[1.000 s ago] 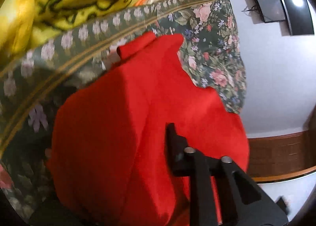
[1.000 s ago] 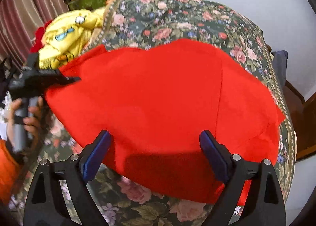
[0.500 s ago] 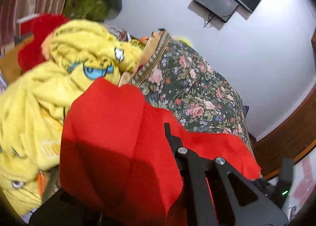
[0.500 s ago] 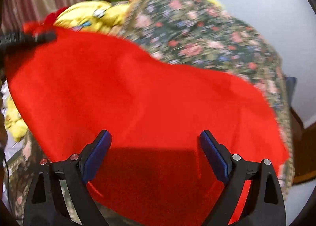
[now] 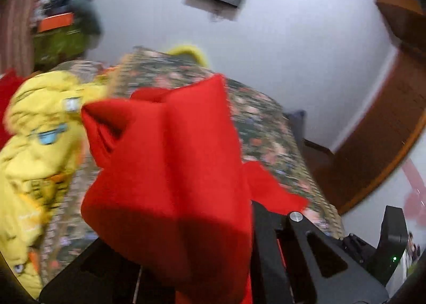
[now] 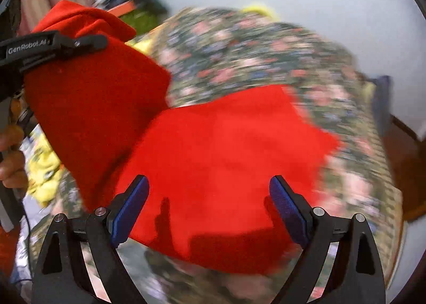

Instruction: Fold large clothes

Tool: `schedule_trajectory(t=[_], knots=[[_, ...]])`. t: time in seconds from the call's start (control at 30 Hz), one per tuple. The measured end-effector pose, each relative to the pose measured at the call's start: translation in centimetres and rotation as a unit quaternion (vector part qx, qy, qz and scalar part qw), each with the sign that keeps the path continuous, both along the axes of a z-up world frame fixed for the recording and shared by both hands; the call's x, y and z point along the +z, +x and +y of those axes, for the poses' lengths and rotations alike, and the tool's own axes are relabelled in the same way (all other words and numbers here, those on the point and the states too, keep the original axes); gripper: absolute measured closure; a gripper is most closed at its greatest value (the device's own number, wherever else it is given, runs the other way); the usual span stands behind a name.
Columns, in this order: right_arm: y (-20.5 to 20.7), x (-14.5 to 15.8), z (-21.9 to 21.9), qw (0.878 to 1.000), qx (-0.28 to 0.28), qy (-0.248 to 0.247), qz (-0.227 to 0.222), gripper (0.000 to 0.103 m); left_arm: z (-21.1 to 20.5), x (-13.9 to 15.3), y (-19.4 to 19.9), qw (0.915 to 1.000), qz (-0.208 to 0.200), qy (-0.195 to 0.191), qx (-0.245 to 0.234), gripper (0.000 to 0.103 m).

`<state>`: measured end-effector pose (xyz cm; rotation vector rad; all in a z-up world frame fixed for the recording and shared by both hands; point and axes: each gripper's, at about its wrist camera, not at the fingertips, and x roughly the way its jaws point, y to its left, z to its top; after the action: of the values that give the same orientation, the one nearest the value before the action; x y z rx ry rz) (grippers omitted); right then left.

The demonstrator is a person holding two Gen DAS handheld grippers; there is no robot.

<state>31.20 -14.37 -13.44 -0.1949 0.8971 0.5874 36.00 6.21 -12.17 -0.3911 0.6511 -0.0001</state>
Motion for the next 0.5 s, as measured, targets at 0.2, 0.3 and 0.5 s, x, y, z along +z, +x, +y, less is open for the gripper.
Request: schedule_trajectory(t=[0.2, 0.3, 0.5], knots=[[-0.2, -0.4, -8.9, 0.996, -0.089, 0.01, 0.019, 0.013, -10.2, -3.0, 2.8, 0.9925, 0.053, 0.006, -0.11, 0.096], [-0.4, -1.2, -11.0, 0.993, -0.111, 0.01, 0.034, 0.013, -14.4, -6.5, 3.1, 0.981, 0.101, 0.036, -0.162, 0.096], [-1.3, -1.5, -13.6, 0.99, -0.132, 0.013, 0.044, 0.013, -17.1, -10.9, 1.7, 0.9617, 0.149, 0.095, -0.21, 0.094]])
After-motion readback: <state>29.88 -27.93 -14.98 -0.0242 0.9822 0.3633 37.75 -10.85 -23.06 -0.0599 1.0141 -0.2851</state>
